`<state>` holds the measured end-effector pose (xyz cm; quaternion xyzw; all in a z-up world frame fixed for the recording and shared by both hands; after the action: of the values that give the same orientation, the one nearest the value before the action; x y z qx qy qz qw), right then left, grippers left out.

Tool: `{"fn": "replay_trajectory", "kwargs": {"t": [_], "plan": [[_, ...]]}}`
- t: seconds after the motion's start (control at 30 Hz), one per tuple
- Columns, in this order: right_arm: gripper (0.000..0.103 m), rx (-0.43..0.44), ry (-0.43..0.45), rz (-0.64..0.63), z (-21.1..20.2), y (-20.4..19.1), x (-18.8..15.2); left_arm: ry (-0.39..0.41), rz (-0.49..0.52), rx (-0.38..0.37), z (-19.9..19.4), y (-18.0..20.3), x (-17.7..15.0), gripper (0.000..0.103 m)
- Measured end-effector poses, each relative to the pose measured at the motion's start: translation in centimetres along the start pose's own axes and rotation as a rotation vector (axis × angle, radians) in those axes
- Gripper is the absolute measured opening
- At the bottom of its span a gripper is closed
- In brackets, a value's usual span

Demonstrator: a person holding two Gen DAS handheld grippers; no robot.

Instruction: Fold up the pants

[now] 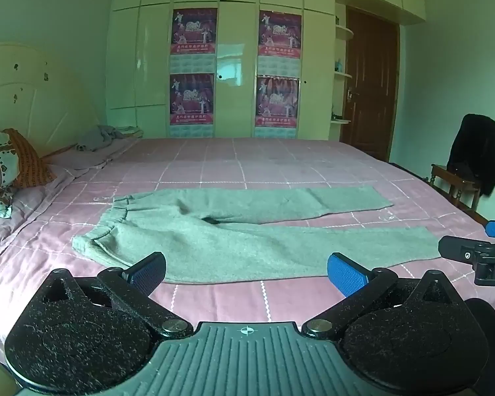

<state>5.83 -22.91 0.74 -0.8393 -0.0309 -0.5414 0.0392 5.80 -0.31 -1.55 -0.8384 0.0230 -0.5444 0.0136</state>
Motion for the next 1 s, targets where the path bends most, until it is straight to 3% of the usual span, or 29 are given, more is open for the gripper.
{"fn": "replay_trajectory", "kwargs": {"t": [1.0], "plan": [[0.103, -0.002, -0.003, -0.001, -0.09, 0.02, -0.09, -0.001, -0.006, -0.007, 0.16, -0.21, -0.05, 0.103]]}}
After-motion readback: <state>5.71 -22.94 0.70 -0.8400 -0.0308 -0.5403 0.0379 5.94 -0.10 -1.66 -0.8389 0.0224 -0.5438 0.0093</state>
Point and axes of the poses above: each gripper's, at about its wrist camera, not at the fingertips, and z roughly the way its jaws point, y to its right, x to its top, the point moved 7 cm from there along z, roughly the way its jaws point, and after that the axes turned 4 degrees about z, right-handed, at the moved point
